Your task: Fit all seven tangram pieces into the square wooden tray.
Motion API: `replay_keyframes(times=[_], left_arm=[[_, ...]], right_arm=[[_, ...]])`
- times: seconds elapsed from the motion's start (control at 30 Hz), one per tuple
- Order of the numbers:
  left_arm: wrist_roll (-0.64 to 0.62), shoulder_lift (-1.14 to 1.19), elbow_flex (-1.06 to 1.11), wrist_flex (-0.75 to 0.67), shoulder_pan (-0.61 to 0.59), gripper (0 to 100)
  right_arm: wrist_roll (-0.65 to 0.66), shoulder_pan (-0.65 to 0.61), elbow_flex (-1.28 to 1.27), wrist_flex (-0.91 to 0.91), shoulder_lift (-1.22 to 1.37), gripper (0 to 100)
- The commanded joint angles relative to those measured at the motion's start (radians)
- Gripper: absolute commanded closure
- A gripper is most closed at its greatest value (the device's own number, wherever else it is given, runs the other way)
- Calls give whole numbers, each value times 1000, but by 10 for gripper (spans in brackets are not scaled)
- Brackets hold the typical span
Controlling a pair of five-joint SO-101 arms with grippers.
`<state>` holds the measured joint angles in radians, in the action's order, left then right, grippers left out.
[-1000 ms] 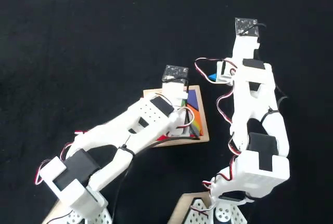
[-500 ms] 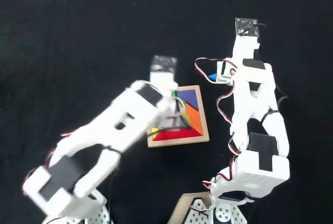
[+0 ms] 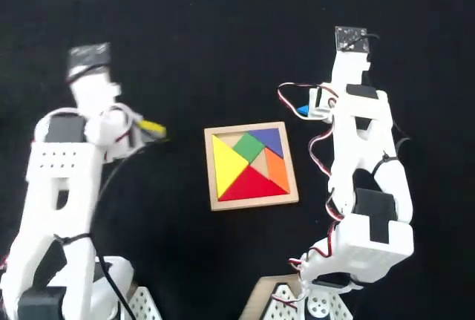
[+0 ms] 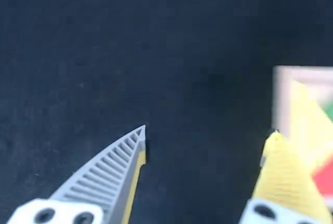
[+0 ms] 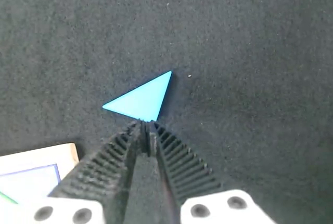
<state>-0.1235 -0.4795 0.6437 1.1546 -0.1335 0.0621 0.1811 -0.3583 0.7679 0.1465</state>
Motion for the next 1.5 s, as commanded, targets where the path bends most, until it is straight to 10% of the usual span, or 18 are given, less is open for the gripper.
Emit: replay_keyframes(times=[0.0,0.23,0.5,0.9,1.47], left_arm=[[-160,-15,246,-351,-131,657],[-215,49,414,-628,-162,657],[-209,97,410,-635,-117,657],[-209,101,406,-640,-110,657],[-209,103,409,-657,-110,657]], right_arm=[[20,35,58,-21,-12,986],[46,35,406,311,122,984],[57,-61,1047,686,536,842],[204,-25,1721,812,995,945],[649,117,1934,1000,1190,949]])
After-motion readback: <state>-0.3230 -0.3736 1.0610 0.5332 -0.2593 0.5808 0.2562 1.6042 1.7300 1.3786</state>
